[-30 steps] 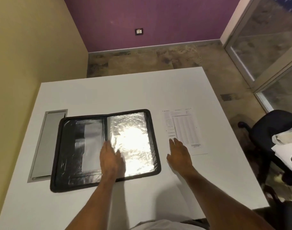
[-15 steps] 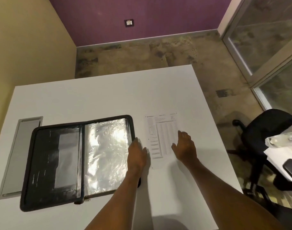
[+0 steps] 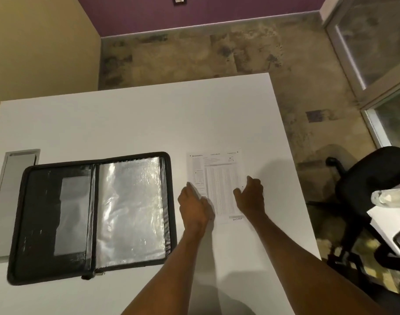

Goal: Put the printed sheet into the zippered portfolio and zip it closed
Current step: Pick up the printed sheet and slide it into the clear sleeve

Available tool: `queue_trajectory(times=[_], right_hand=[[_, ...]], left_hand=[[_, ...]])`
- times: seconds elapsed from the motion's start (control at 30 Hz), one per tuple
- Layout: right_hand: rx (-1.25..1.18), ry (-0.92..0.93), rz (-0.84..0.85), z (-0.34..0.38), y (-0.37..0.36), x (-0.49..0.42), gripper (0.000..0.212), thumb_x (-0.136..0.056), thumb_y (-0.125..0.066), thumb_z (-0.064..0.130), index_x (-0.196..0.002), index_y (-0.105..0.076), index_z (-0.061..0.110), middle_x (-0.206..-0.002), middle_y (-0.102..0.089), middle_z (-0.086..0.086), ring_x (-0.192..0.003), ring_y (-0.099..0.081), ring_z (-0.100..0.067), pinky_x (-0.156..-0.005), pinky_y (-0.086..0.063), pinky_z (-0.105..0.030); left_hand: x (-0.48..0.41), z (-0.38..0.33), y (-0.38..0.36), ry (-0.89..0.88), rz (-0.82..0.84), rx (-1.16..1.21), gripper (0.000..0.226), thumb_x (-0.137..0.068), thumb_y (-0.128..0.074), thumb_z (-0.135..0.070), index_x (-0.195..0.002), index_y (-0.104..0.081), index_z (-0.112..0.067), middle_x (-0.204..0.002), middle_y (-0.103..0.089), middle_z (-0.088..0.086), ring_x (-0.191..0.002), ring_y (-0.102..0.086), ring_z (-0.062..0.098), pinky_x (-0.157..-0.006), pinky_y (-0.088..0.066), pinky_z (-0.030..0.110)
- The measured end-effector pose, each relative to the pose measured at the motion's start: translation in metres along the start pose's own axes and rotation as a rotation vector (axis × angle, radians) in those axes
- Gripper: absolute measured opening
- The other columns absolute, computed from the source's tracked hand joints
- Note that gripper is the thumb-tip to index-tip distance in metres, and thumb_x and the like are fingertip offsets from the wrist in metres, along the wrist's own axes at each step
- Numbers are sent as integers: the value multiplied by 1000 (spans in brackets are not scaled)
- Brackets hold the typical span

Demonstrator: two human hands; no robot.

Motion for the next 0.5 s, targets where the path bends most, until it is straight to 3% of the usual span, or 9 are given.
queue_trajectory(times=[0.2, 0.33, 0.4, 0.5], right_hand=[[-53, 10, -8, 1, -2, 3, 59, -97, -61, 19, -149, -41, 0, -145, -48, -19, -137, -45, -35, -112, -41, -43], [-39, 29, -2, -1, -1, 4, 60, -97, -62, 20, -150, -40, 2, -147, -47, -17, -138, -44, -34, -113, -41, -43], [-30, 43, 9, -2, -1, 4, 61, -97, -63, 20, -150, -39, 2, -148, -46, -17, -138, -43, -34, -113, -42, -43], [-32, 54, 9, -2, 0, 4, 61, -97, -63, 19, -150, -40, 1, -147, -46, -18, -138, -44, -34, -112, -42, -42]], left_hand=[[6, -9, -11, 74, -62, 13, 69, -96, -57, -15, -158, -29, -3, -153, -45, 17, -141, -42, 36, -114, -41, 53], [-8, -9, -5, 277, -78, 58, 71, -93, -64, -23, -156, -33, -9, -145, -52, 16, -137, -47, 36, -110, -39, 57], [-16, -7, 0, 396, -86, 145, 63, -91, -67, -25, -147, -41, -10, -134, -59, 16, -129, -54, 36, -107, -42, 56], [-25, 2, 1, 510, -40, 306, 58, -93, -69, -26, -143, -45, -8, -134, -61, 16, -125, -59, 37, -108, -47, 54]])
Point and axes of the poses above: each hand's wrist, its own x-axis away from the middle knuckle, its own y-axis out of the back of the hand, z = x × y, the point moved 6 cm from there along -x, towards the middle knuckle
